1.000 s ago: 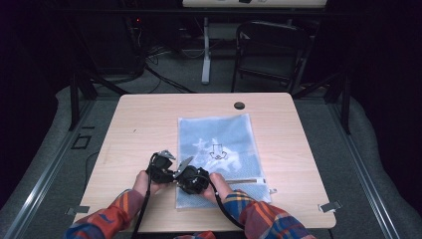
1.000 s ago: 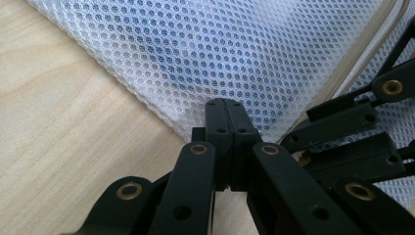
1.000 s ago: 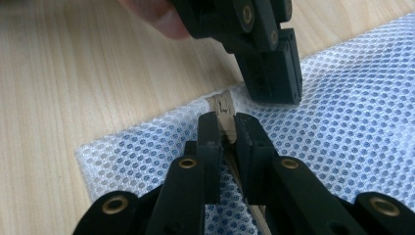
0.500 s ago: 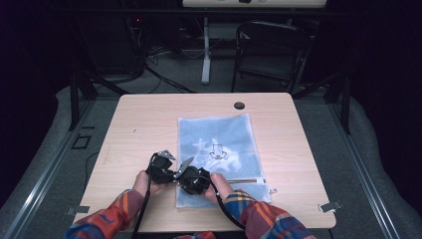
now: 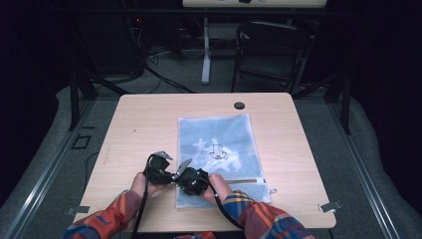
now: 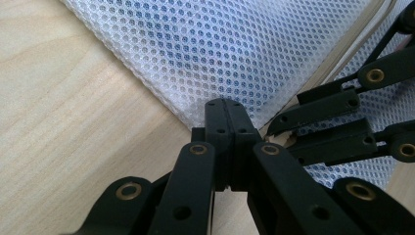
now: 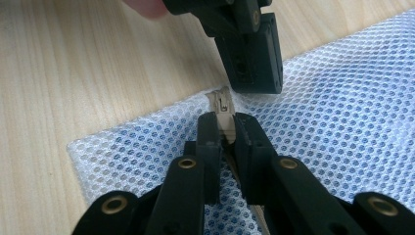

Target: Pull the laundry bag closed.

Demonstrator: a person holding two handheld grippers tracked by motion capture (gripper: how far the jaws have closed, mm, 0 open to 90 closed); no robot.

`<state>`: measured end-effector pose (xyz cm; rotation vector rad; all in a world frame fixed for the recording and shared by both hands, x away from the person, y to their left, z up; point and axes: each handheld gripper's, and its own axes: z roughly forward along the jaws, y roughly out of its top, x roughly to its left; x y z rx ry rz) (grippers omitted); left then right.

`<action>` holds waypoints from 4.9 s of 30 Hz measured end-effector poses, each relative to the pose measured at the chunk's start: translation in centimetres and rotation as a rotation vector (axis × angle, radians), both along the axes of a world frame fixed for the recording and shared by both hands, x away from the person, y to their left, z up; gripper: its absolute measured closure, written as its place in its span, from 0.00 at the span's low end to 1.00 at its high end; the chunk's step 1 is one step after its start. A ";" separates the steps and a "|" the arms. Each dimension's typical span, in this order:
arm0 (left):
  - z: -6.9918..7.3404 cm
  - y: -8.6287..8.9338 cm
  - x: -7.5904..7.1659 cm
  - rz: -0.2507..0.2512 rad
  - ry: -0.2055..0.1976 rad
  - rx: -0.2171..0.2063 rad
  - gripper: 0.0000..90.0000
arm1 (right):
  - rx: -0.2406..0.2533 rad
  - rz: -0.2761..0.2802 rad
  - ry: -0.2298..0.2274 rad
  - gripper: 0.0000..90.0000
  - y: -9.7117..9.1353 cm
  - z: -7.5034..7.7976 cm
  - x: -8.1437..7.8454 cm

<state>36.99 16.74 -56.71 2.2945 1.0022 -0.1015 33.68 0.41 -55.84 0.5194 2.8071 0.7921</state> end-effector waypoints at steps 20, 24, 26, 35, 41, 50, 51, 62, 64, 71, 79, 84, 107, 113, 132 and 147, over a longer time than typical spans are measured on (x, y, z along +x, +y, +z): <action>0.0 0.0 -0.1 -0.024 -0.026 0.009 1.00 | -0.034 -0.009 0.025 0.91 -0.6 0.5 0.4; -0.1 0.1 0.0 -0.028 -0.026 0.006 1.00 | -0.036 -0.011 0.038 0.91 -1.0 0.6 0.5; -0.1 0.0 -0.1 -0.024 -0.026 0.006 1.00 | -0.042 -0.012 0.037 0.91 -1.1 0.7 0.6; 0.8 0.3 -0.3 -0.022 -0.024 -0.030 0.92 | -0.029 -0.015 0.055 0.91 -1.4 0.5 0.8; 1.1 0.0 -1.0 -0.034 -0.016 -0.030 0.92 | -0.035 -0.014 0.039 0.91 -1.3 0.4 0.6; 0.2 -0.4 -1.1 -0.046 0.002 -0.011 0.94 | -0.033 -0.012 0.032 0.91 -1.3 0.2 0.6; 0.2 -0.4 -1.1 -0.048 -0.001 -0.010 0.94 | -0.038 -0.008 0.032 0.91 -1.3 0.3 0.6; 0.0 -0.3 -0.9 -0.044 0.010 -0.019 0.95 | -0.050 0.000 0.034 0.91 -1.2 0.4 0.6; 0.0 -0.3 -0.9 -0.045 0.012 -0.018 0.95 | -0.067 -0.001 0.027 0.91 -1.2 0.5 0.6; 0.0 -0.4 -0.9 -0.046 0.009 -0.014 0.96 | -0.076 -0.017 0.030 0.91 -1.3 0.6 0.5; 0.0 -0.4 -0.9 -0.042 0.014 -0.016 0.96 | -0.087 -0.015 0.035 0.91 -1.7 0.8 0.6; 0.0 -0.4 -0.9 -0.042 0.015 -0.019 0.96 | -0.089 -0.021 0.035 0.91 -1.8 0.8 0.5; 0.0 -0.3 -0.8 -0.051 0.010 -0.011 0.96 | -0.130 -0.029 0.033 0.91 -2.7 1.2 0.5; 0.0 -0.4 -0.8 -0.050 0.010 -0.014 0.96 | -0.136 -0.029 0.030 0.91 -2.9 1.2 0.5; 0.0 -0.4 -0.8 -0.051 0.009 -0.012 0.96 | -0.156 -0.041 0.038 0.91 -4.0 1.3 0.6; 0.0 -0.4 -0.8 -0.053 0.008 -0.010 0.96 | -0.178 -0.070 0.049 0.91 -5.6 1.3 0.6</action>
